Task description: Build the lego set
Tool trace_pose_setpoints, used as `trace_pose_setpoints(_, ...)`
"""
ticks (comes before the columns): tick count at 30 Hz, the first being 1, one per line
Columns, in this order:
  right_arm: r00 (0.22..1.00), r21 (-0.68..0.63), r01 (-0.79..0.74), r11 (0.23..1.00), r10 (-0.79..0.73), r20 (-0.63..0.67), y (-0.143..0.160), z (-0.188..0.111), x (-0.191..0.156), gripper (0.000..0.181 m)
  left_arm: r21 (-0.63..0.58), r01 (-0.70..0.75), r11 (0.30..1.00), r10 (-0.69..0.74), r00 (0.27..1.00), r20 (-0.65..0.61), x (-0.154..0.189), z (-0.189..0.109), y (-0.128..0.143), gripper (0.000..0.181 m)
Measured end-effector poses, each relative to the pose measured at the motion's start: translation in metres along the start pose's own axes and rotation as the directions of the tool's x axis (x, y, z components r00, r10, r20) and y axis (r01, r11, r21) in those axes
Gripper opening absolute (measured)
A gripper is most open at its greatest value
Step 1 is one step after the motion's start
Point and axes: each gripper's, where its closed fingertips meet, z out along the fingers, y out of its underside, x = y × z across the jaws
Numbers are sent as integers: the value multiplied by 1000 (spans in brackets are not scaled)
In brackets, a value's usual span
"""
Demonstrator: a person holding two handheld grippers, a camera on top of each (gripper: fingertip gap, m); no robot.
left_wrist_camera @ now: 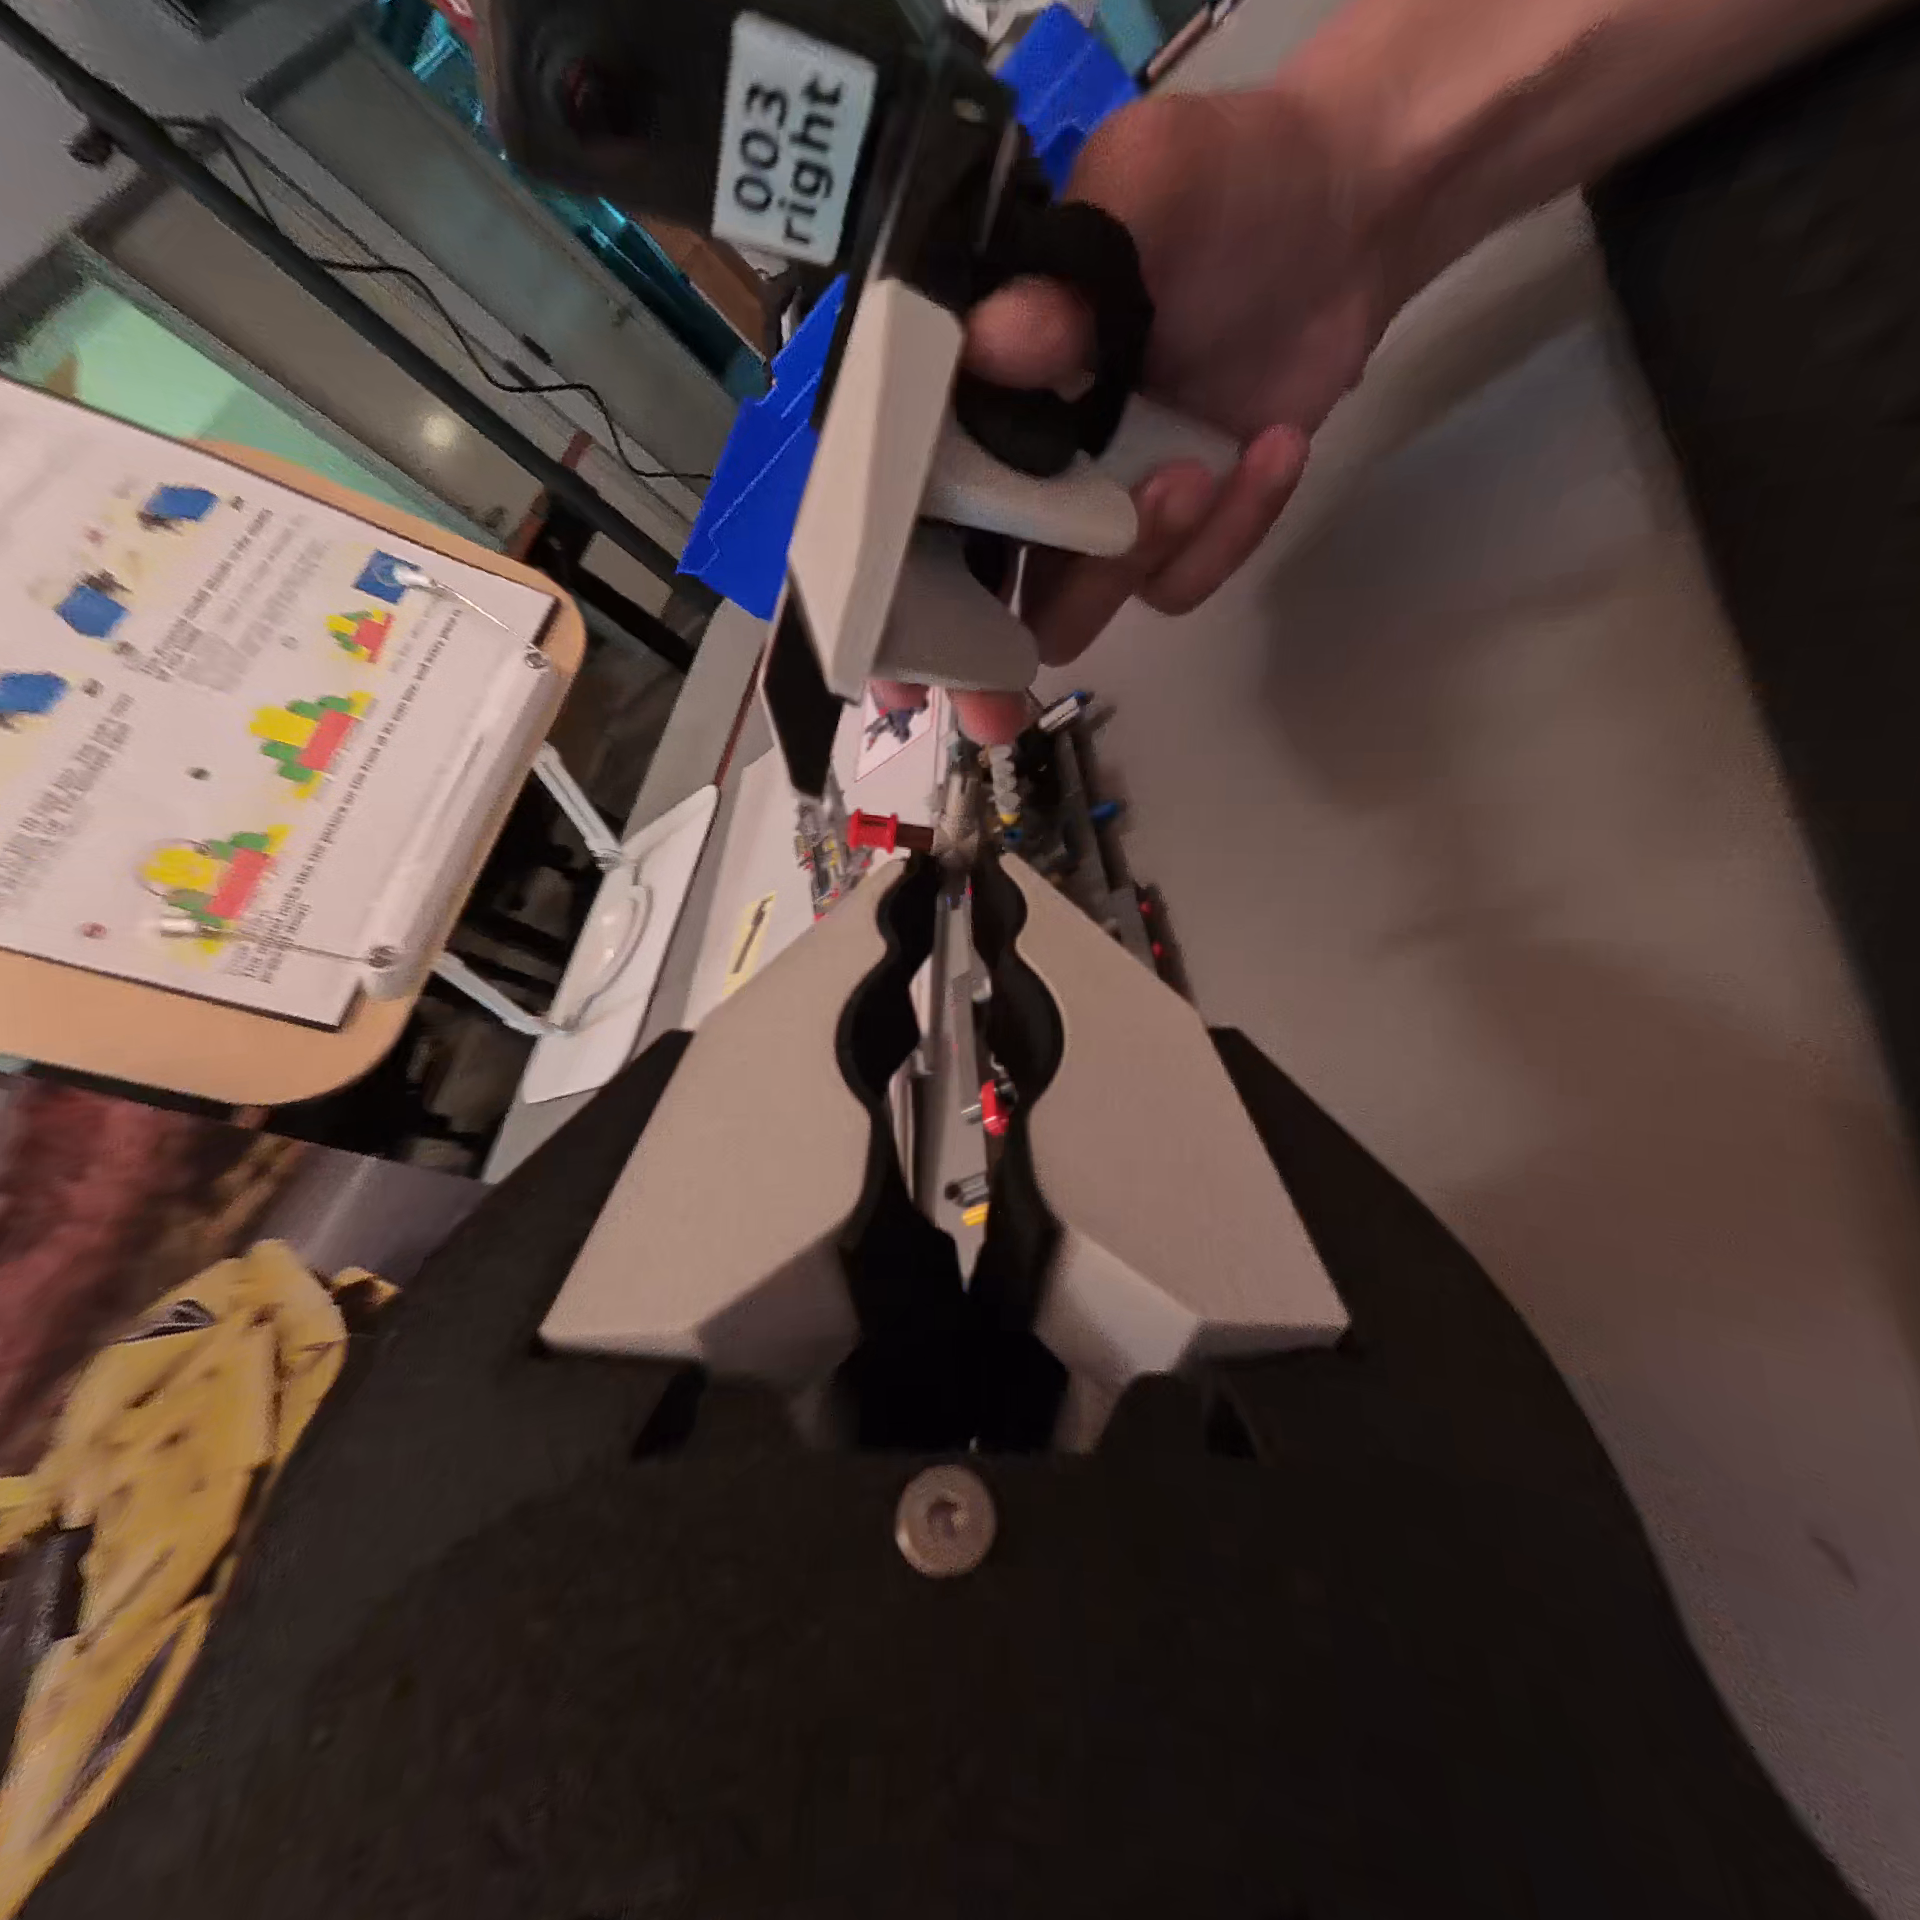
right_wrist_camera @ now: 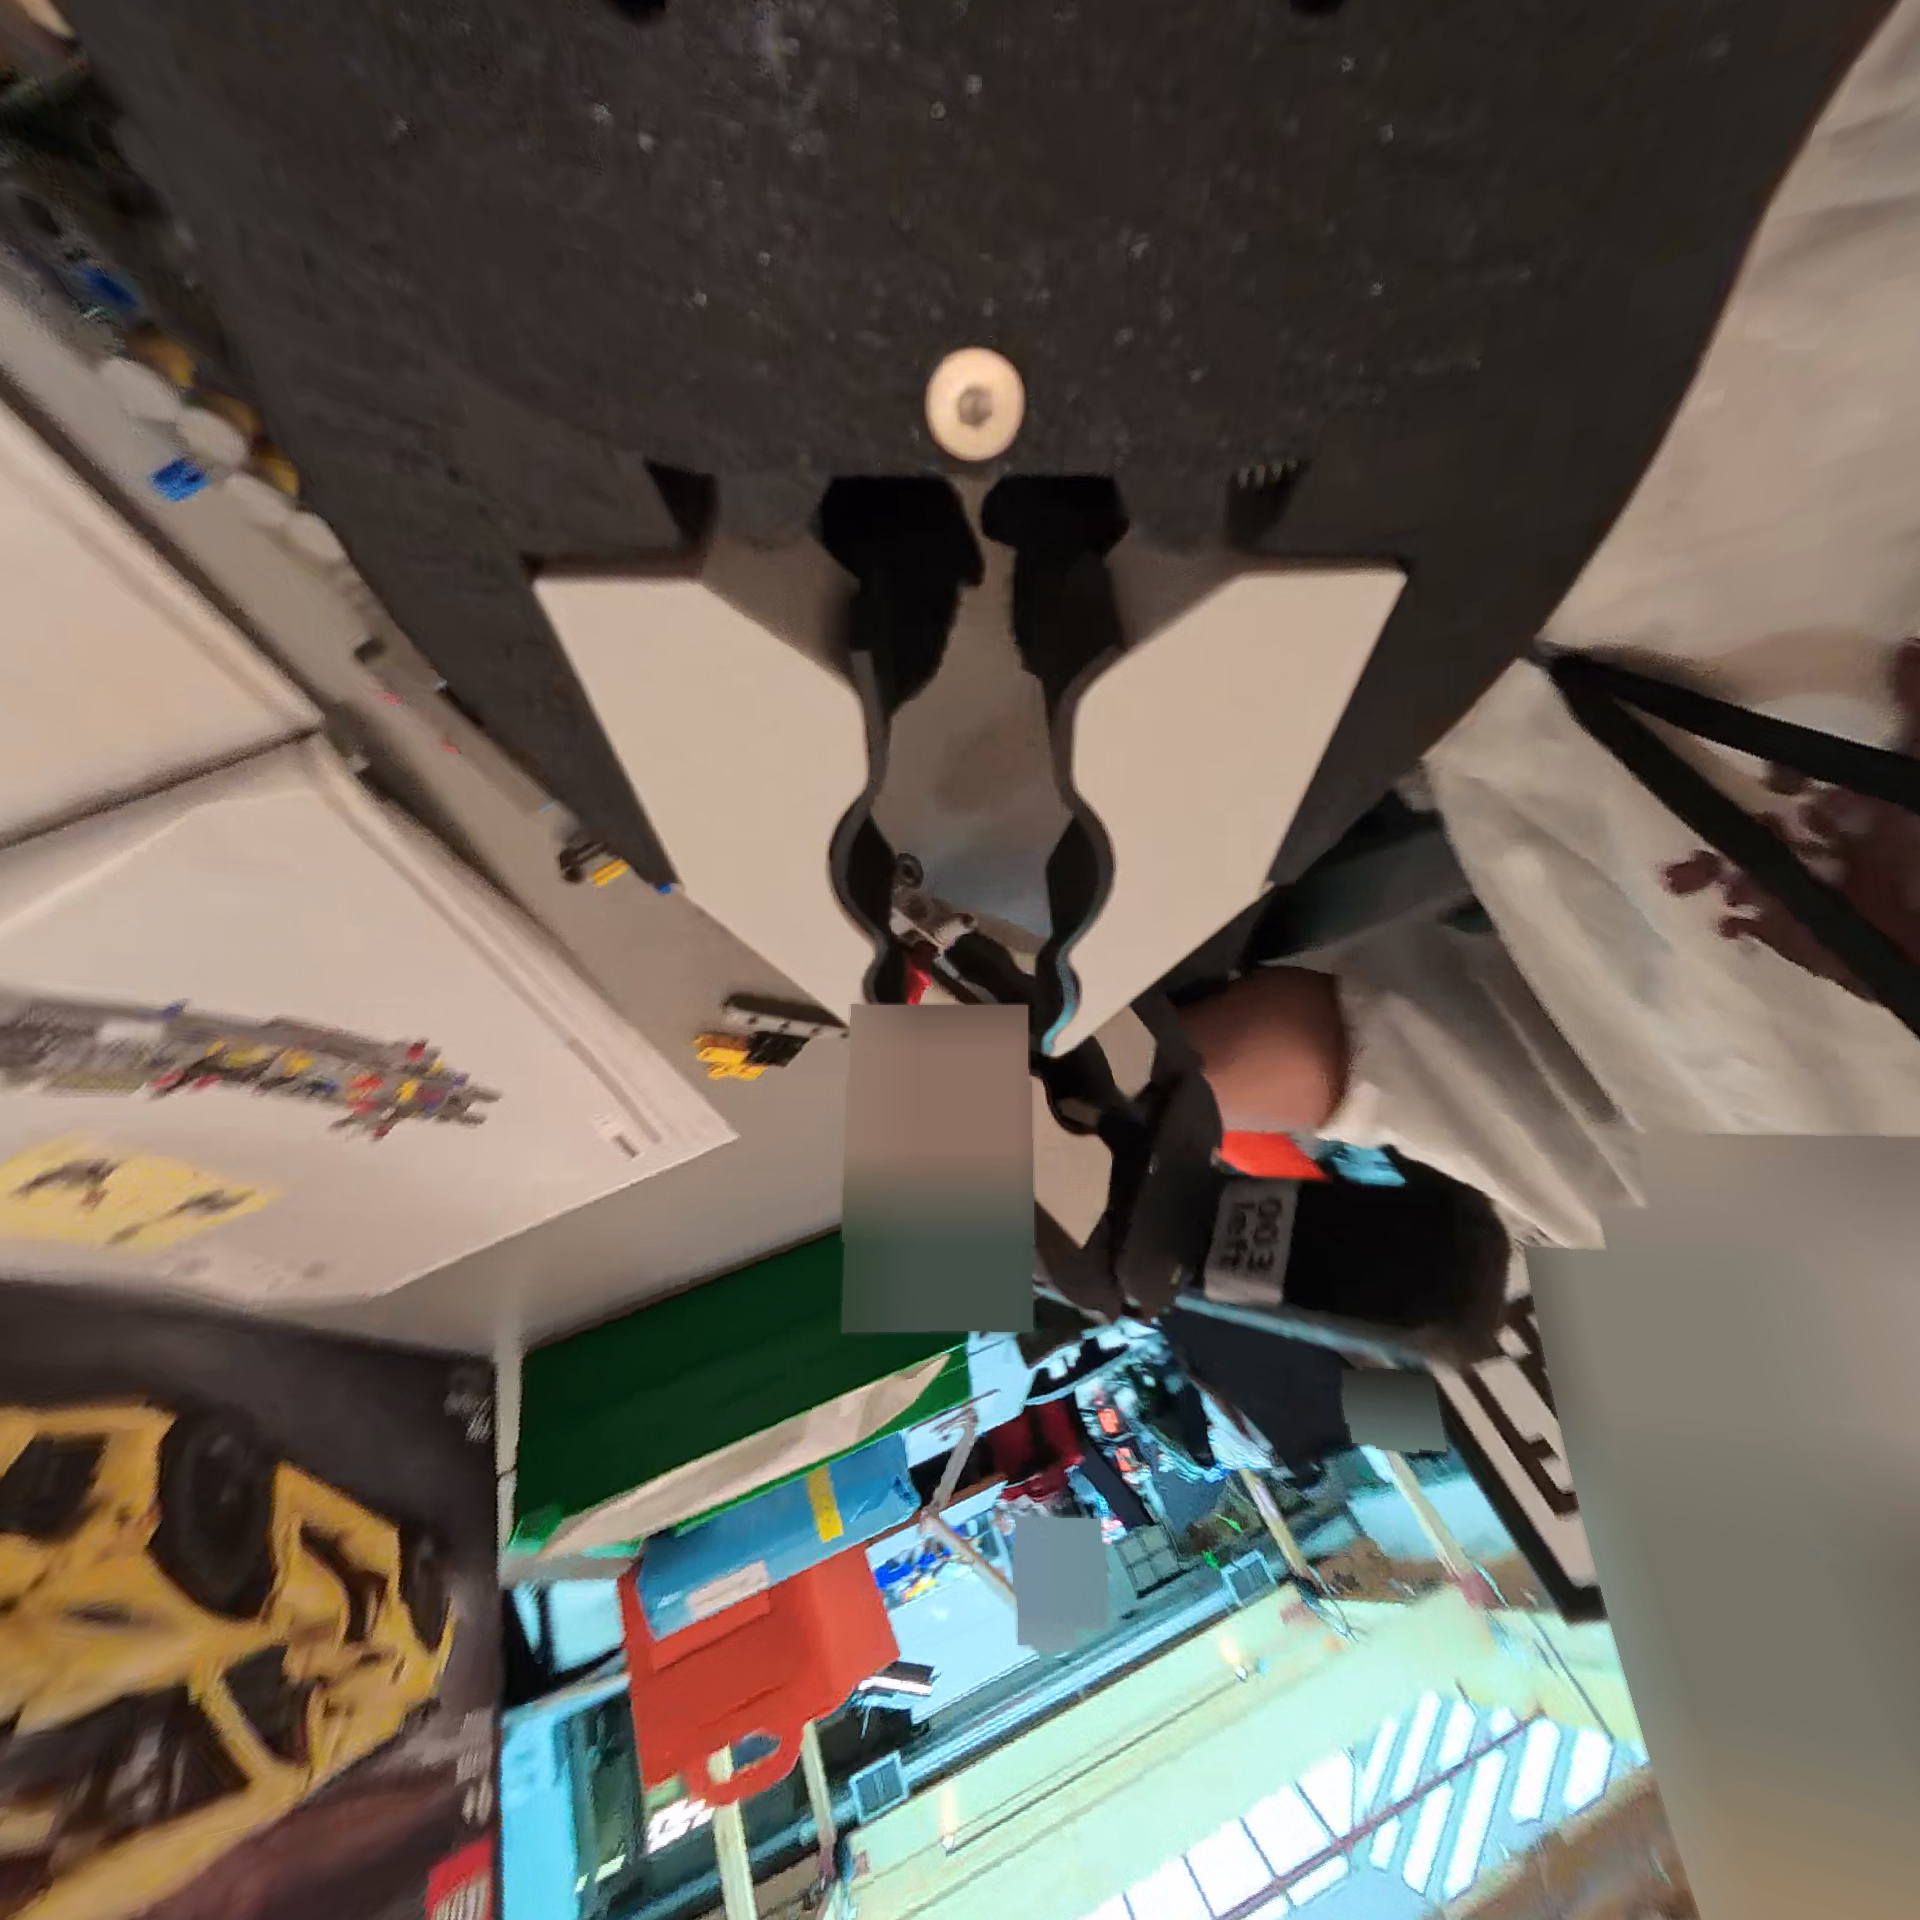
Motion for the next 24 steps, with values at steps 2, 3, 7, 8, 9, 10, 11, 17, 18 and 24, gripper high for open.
trace_pose_setpoints(2,995,-31,-89,996,90,31,7,0,2,22,-12,-48,999,48,998,27,1,2,0,5)
trace_pose_setpoints(3,994,-41,-106,994,107,28,10,0,4,21,-15,-54,998,55,998,16,3,3,1,6)
trace_pose_setpoints(7,995,-61,-98,993,98,-3,14,0,9,7,-18,-71,997,71,997,8,6,4,1,5)
trace_pose_setpoints(8,996,-62,-93,994,93,-9,15,1,10,7,-22,-75,997,75,997,10,7,4,1,5)
trace_pose_setpoints(9,995,-62,-99,993,99,-5,15,0,9,8,-23,-79,997,79,997,12,6,4,2,6)
trace_pose_setpoints(10,995,-62,-104,993,104,-5,15,0,10,7,-24,-79,997,80,997,12,7,4,1,5)
trace_pose_setpoints(11,995,-66,-101,993,100,-11,16,0,11,6,-23,-79,997,79,997,10,7,4,1,5)
trace_pose_setpoints(17,993,-92,-117,989,116,-13,22,3,13,6,-29,-77,997,77,997,9,7,4,2,5)
trace_pose_setpoints(18,993,-94,-117,989,116,-15,22,4,12,5,-30,-84,996,84,996,13,6,4,2,5)
trace_pose_setpoints(24,995,-115,-103,988,100,-29,25,3,12,4,-63,-99,993,101,994,39,6,6,3,5)
